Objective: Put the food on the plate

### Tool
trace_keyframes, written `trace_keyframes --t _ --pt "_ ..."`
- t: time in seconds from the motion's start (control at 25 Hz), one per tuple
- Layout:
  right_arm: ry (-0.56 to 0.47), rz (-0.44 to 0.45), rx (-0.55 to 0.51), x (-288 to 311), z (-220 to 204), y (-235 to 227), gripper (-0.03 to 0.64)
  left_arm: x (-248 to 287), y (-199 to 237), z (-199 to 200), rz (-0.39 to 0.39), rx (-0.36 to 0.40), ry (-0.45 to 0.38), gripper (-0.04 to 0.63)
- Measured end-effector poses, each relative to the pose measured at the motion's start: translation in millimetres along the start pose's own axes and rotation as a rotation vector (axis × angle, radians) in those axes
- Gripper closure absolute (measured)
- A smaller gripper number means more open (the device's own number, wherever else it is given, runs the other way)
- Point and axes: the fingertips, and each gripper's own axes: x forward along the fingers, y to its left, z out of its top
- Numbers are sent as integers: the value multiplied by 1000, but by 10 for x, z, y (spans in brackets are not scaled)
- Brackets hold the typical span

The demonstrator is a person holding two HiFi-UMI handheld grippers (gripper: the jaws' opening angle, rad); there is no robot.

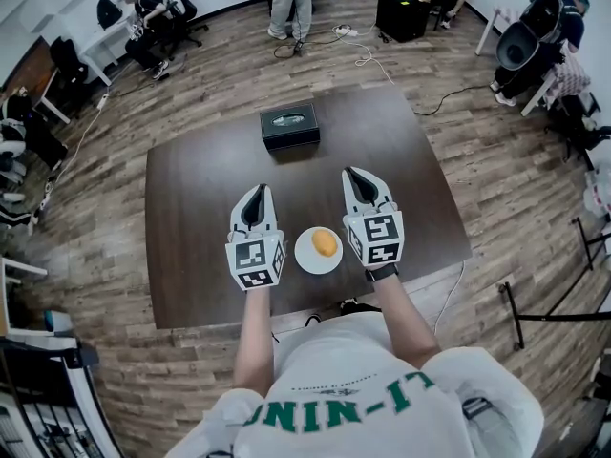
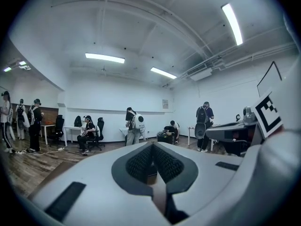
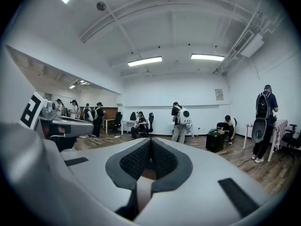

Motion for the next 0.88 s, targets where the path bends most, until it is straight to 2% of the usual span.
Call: trace_keyframes --t 0.88 --pt "19 56 43 -11 -114 119 601 -64 -42 -195 2 2 38 583"
